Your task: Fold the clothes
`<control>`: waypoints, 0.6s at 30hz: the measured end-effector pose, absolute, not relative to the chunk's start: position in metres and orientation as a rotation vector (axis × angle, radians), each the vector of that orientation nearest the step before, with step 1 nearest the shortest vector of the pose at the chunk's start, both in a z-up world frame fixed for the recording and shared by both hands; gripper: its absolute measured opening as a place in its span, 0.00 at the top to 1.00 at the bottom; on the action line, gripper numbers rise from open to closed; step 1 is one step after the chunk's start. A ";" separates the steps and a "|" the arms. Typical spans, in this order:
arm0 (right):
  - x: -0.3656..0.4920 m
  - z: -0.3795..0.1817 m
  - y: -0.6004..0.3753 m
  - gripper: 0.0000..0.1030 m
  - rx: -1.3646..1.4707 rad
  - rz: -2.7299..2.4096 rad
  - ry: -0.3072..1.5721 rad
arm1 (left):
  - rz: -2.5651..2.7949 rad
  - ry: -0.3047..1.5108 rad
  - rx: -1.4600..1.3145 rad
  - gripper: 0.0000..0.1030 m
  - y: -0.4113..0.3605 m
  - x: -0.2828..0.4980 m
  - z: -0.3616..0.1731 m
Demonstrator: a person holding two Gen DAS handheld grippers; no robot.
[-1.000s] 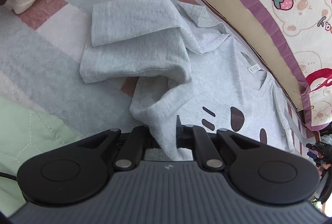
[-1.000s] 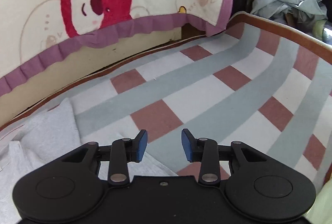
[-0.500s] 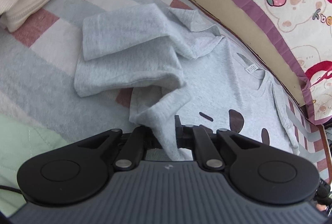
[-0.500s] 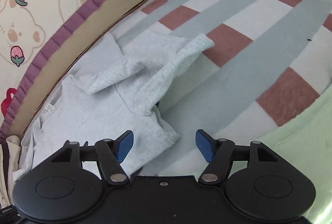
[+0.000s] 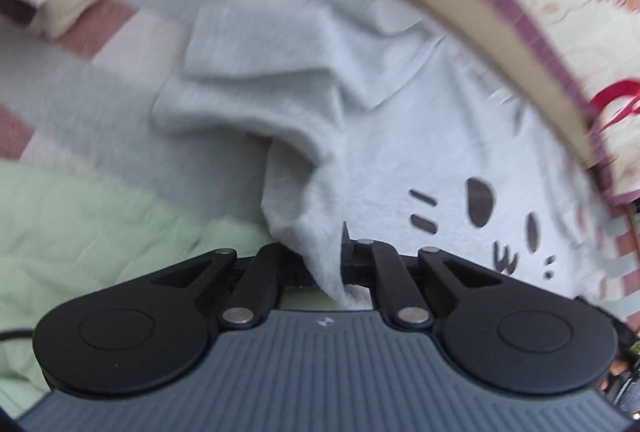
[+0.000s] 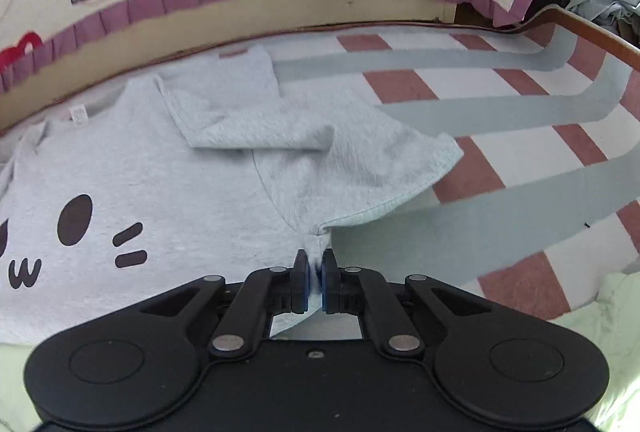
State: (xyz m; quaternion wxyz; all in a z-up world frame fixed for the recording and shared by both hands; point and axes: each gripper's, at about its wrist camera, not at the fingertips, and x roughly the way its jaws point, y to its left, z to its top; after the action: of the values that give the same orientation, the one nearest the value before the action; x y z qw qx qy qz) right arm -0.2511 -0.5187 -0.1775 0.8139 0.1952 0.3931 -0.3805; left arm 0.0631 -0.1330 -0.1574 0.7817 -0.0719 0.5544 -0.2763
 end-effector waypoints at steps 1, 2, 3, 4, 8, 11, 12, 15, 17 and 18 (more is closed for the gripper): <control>-0.250 -0.180 -0.516 0.92 0.392 -0.822 0.861 | -0.593 1.204 -0.161 0.91 -0.131 0.063 -0.158; -0.249 -0.179 -0.513 0.87 0.353 -0.834 0.885 | -0.595 1.195 -0.168 0.90 -0.127 0.064 -0.154; -0.248 -0.173 -0.510 0.78 0.318 -0.855 0.900 | -0.597 1.184 -0.171 0.89 -0.124 0.064 -0.149; -0.248 -0.166 -0.508 0.75 0.287 -0.880 0.911 | -0.602 1.159 -0.156 0.86 -0.122 0.063 -0.142; -0.249 -0.122 -0.508 0.65 0.307 -0.882 0.817 | -0.607 1.037 -0.047 0.82 -0.112 0.057 -0.112; -0.215 -0.095 -0.524 0.64 0.355 -0.701 0.724 | -0.666 0.914 -0.004 0.75 -0.111 0.064 -0.087; -0.196 -0.090 -0.532 0.64 0.346 -0.639 0.712 | -0.687 0.872 0.016 0.66 -0.117 0.073 -0.082; -0.134 -0.079 -0.556 0.63 0.316 -0.473 0.694 | -0.749 0.733 0.135 0.59 -0.140 0.105 -0.076; -0.083 -0.078 -0.574 0.57 0.294 -0.426 0.738 | -0.805 0.693 0.251 0.57 -0.165 0.133 -0.085; -0.061 -0.080 -0.585 0.56 0.287 -0.425 0.769 | -0.837 0.695 0.302 0.51 -0.177 0.147 -0.091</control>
State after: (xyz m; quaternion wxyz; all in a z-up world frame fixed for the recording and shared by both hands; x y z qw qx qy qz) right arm -0.0606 -0.5849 -0.0795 0.8952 0.1383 0.3708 -0.2049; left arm 0.1471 -0.1771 -0.0909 0.8447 0.1432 0.3294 -0.3968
